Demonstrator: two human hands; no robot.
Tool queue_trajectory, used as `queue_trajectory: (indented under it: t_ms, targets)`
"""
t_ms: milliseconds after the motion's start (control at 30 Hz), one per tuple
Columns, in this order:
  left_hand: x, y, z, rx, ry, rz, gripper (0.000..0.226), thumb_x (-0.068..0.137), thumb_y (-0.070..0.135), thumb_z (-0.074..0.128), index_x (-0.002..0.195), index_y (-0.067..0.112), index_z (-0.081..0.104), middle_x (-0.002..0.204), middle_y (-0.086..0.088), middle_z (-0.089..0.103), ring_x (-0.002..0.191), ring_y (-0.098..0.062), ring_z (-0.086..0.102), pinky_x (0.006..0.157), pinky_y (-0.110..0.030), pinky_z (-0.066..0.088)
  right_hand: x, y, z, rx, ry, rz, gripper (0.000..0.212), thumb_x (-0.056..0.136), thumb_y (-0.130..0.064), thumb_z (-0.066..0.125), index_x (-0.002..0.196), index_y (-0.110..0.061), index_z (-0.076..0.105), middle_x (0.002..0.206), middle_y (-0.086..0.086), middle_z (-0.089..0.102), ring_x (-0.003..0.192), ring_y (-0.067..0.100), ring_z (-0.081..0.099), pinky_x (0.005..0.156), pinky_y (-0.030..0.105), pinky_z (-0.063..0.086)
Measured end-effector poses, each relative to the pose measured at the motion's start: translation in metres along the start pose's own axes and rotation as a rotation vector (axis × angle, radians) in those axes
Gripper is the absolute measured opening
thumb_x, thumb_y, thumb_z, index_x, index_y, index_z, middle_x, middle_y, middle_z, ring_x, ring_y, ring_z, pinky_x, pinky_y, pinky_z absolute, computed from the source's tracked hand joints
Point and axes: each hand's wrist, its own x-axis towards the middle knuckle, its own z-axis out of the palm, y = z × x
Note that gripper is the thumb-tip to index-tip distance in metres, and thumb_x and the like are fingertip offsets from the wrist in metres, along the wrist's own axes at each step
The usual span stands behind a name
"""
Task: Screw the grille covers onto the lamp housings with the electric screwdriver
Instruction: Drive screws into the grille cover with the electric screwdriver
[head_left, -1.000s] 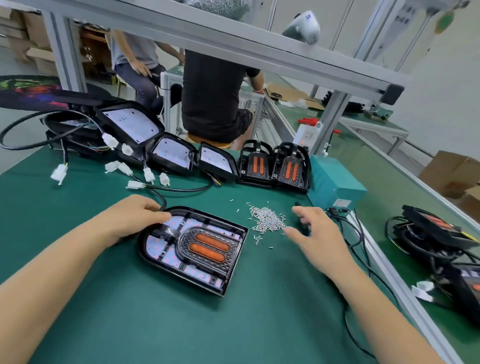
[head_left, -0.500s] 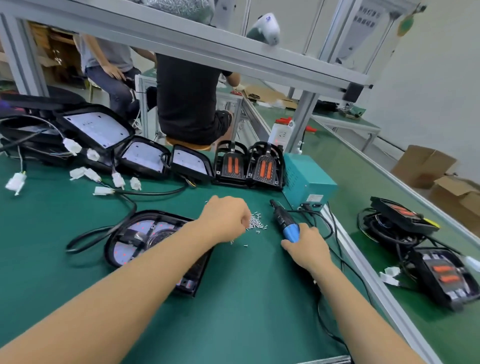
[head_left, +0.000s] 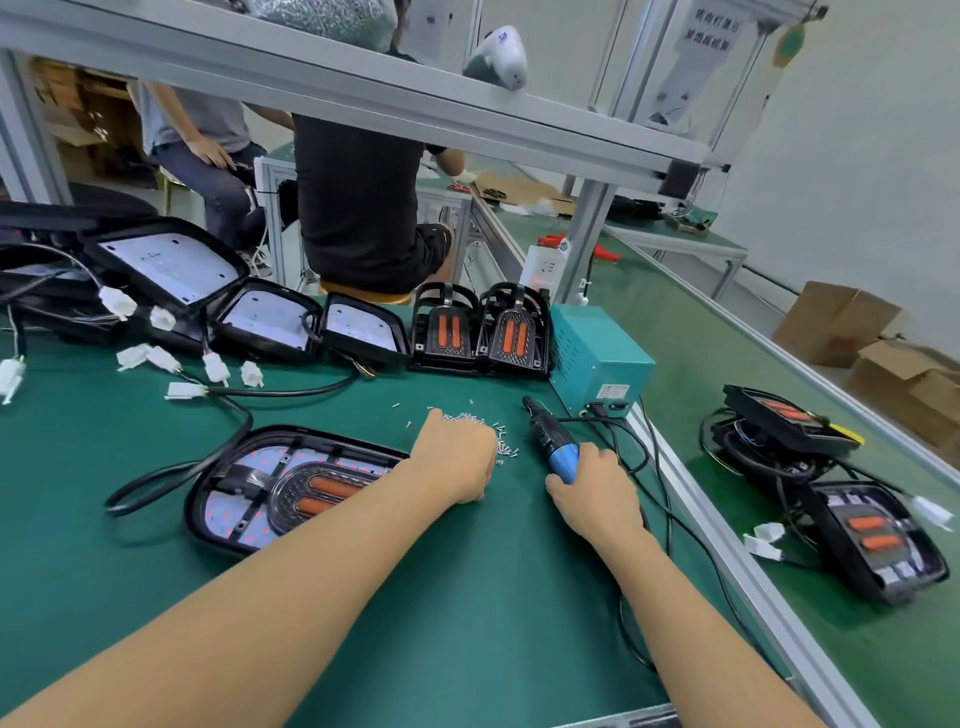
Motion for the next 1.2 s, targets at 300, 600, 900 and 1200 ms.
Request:
queue_trajectory:
  t_ms: [300, 600, 900, 1200]
  targets:
    - [-0.008, 0.005, 0.006, 0.102, 0.039, 0.039, 0.036, 0.078, -0.008, 0.045, 0.059, 0.017, 0.029, 0.065, -0.006, 0.051, 0.079, -0.026, 0.055, 0.091, -0.033, 0.03, 0.01, 0.0, -0.022, -0.06, -0.158, 0.09, 0.033, 0.081, -0.035, 0.066, 0.089, -0.013, 0.043, 0.08, -0.001, 0.05, 0.072, 0.021, 0.049, 0.052, 0.027, 0.032]
    - [-0.052, -0.044, -0.023, -1.275, 0.239, -0.033, 0.012, 0.078, 0.004, 0.07, 0.072, 0.015, 0.072, 0.066, -0.004, 0.07, 0.059, -0.008, 0.059, 0.06, -0.024, 0.051, 0.008, -0.012, -0.091, 1.56, -0.245, 0.201, 0.019, 0.083, 0.005, 0.056, 0.097, -0.008, 0.057, 0.064, 0.004, 0.052, 0.048, 0.014, 0.047, 0.044, 0.021, 0.045]
    - [-0.108, -0.094, -0.011, -1.696, 0.305, -0.153, 0.029, 0.052, 0.022, 0.08, 0.08, 0.02, 0.078, 0.082, -0.012, 0.074, 0.072, -0.013, 0.069, 0.066, -0.015, 0.054, -0.046, -0.105, -0.123, 2.168, -0.103, -0.234, 0.024, 0.07, -0.007, 0.061, 0.092, -0.017, 0.058, 0.059, -0.005, 0.05, 0.048, 0.007, 0.048, 0.054, 0.018, 0.045]
    - [-0.139, -0.105, -0.006, -1.877, 0.375, -0.199, 0.01, 0.068, 0.015, 0.069, 0.075, 0.014, 0.077, 0.076, -0.011, 0.072, 0.067, -0.013, 0.066, 0.059, -0.021, 0.054, -0.074, -0.171, -0.114, 2.273, -0.034, -0.447, 0.02, 0.073, -0.007, 0.055, 0.089, -0.018, 0.054, 0.058, -0.006, 0.048, 0.049, 0.007, 0.046, 0.054, 0.021, 0.044]
